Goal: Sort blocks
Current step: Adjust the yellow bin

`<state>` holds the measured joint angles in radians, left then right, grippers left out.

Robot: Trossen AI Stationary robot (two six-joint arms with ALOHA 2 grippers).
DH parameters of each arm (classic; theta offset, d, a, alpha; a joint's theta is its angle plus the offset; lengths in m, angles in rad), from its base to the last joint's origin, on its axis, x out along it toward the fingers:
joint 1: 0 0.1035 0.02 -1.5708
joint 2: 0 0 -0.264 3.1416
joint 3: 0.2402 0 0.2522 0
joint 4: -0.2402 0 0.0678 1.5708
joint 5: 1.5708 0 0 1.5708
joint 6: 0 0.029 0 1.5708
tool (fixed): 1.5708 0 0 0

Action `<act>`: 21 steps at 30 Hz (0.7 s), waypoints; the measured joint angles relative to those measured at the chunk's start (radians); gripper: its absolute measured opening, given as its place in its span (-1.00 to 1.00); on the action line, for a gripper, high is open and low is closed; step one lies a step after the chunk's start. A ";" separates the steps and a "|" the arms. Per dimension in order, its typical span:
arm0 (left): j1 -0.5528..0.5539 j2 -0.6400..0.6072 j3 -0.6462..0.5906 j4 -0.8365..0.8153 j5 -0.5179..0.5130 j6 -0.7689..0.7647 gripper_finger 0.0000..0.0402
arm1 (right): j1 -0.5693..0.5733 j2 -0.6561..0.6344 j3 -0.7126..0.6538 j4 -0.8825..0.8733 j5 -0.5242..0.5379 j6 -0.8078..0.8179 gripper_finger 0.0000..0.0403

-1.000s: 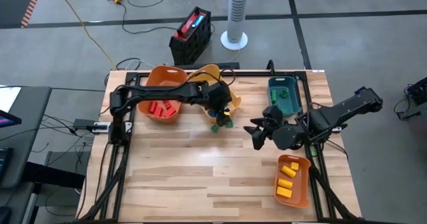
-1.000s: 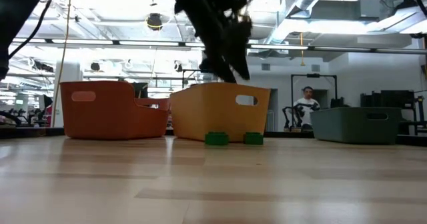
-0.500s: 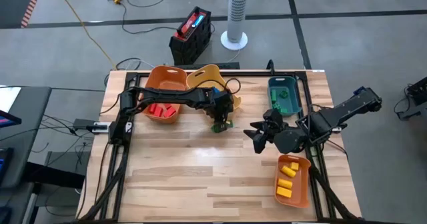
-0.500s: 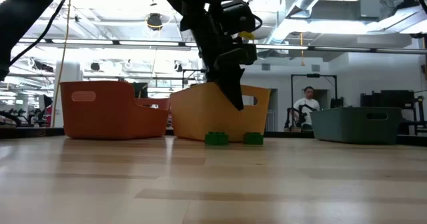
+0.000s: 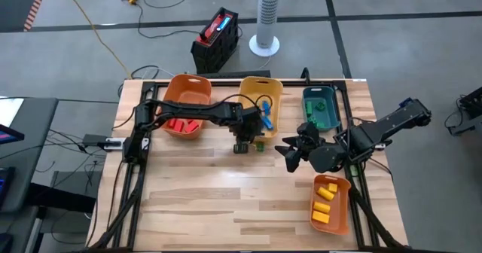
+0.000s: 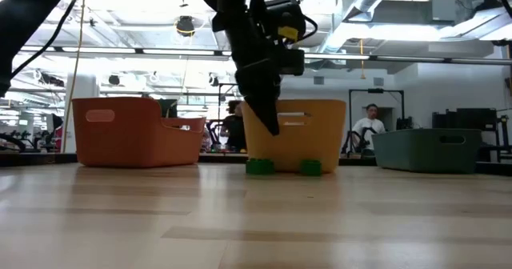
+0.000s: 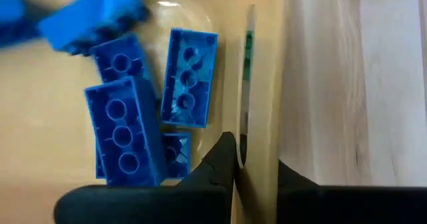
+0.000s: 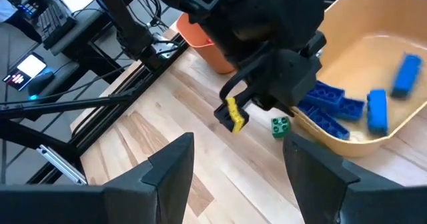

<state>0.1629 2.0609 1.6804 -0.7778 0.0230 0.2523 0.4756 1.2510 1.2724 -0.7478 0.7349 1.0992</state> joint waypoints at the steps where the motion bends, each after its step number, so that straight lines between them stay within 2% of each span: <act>1: -0.001 0.000 0.000 -0.006 -0.002 -0.009 -0.97 | 0.000 0.000 0.000 0.000 0.000 0.000 0.19; 5: 0.003 -0.001 0.002 -0.016 -0.030 -0.140 -0.95 | 0.000 0.000 0.000 0.000 0.000 0.001 0.19; 12: 0.007 0.003 -0.001 -0.021 -0.027 -0.182 -0.81 | 0.000 0.000 0.000 0.001 0.000 0.008 0.19; 21: 0.007 0.003 -0.001 -0.040 -0.026 -0.180 -0.94 | 0.002 0.000 0.000 0.000 0.000 0.010 0.19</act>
<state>0.1696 2.0640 1.6794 -0.8183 -0.0030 0.0725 0.4778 1.2510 1.2728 -0.7475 0.7349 1.1095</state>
